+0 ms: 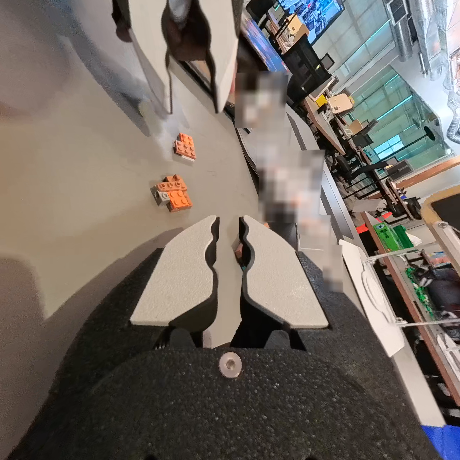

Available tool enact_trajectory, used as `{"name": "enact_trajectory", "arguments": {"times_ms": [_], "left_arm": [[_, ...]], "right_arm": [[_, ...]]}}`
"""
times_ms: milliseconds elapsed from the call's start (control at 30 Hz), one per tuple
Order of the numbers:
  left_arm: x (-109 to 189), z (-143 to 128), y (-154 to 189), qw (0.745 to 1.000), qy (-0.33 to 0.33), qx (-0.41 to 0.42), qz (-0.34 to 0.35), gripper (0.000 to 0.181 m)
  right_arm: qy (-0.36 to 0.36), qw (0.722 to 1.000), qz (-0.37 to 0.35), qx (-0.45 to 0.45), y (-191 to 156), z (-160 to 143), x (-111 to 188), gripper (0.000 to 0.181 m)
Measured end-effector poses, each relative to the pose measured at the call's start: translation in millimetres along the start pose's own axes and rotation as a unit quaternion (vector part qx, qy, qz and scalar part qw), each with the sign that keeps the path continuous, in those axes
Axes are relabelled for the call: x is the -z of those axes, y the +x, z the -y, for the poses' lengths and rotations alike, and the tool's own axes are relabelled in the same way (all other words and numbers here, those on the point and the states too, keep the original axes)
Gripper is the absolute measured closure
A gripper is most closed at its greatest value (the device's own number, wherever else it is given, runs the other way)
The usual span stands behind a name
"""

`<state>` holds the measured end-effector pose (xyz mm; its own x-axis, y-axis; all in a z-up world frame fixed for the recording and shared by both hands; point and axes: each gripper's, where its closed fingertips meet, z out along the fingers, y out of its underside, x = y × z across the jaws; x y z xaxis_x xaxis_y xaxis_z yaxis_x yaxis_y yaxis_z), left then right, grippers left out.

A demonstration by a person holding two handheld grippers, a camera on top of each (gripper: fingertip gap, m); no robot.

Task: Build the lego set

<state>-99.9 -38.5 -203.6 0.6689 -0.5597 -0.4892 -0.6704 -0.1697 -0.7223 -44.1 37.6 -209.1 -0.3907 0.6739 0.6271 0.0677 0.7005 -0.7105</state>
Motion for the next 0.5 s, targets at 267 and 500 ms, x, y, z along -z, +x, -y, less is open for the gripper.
{"name": "enact_trajectory", "arguments": {"times_ms": [267, 500], "left_arm": [[-12, -18, -7, 0.994, 0.034, 0.097, -0.024, 0.142], [-8, -36, 1, 0.987, 0.000, 0.146, -0.071, 0.142]], "right_arm": [[-0.008, 0.997, 0.012, -0.070, 9, -15, 9, 0.167], [-0.009, 0.994, 0.032, -0.104, 11, -18, 10, 0.167]]}}
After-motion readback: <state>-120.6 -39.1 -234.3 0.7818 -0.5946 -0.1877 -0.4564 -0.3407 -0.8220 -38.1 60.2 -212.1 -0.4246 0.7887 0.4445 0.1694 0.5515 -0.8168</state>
